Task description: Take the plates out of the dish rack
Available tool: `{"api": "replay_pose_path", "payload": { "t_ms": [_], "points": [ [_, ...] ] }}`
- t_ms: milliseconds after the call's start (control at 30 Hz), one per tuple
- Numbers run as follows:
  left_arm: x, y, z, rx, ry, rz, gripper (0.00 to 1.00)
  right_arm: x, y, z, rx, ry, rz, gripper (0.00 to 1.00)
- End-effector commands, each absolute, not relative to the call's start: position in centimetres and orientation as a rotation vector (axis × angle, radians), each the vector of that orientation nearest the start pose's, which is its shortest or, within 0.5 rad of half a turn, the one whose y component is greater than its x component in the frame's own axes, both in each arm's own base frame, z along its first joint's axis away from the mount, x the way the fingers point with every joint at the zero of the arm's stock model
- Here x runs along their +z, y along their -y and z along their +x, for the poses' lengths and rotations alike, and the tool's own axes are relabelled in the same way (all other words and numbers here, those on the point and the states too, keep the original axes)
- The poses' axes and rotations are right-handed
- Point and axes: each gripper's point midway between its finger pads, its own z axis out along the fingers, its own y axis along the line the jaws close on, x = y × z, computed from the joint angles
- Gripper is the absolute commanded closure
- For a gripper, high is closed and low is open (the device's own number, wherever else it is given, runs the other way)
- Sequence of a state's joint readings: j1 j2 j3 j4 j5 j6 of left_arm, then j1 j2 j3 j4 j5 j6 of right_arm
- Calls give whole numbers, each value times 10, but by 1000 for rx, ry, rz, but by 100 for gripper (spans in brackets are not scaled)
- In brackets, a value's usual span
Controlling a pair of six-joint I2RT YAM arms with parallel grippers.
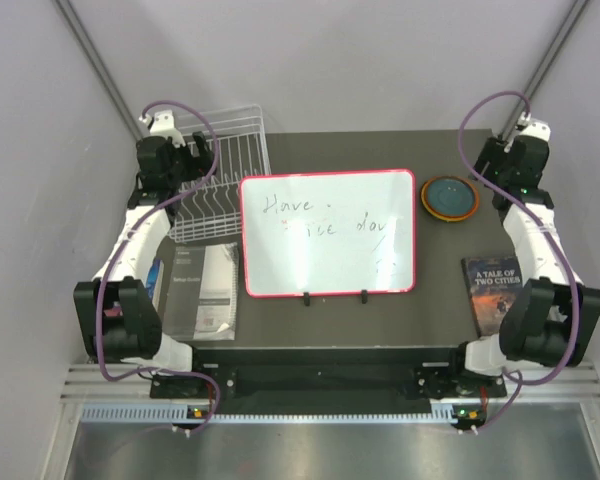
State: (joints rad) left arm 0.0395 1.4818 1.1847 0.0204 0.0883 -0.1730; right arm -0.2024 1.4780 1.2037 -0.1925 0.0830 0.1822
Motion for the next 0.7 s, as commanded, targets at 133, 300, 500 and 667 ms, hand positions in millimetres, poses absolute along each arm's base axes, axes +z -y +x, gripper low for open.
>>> {"api": "replay_pose_path", "payload": {
  "t_ms": [133,300,500,667],
  "points": [
    [305,10,451,-203,-1753,-114,1,286,37,406,-49,-1756,260,28],
    [308,16,424,-187,-1728,-139,1,292,13,373,-64,-1701,243,27],
    [288,21,384,-137,-1689,-180,1,271,-7,347,-47,-1713,243,26],
    [291,18,376,-92,-1686,-211,1,253,-13,339,-61,-1750,251,25]
  ]
}}
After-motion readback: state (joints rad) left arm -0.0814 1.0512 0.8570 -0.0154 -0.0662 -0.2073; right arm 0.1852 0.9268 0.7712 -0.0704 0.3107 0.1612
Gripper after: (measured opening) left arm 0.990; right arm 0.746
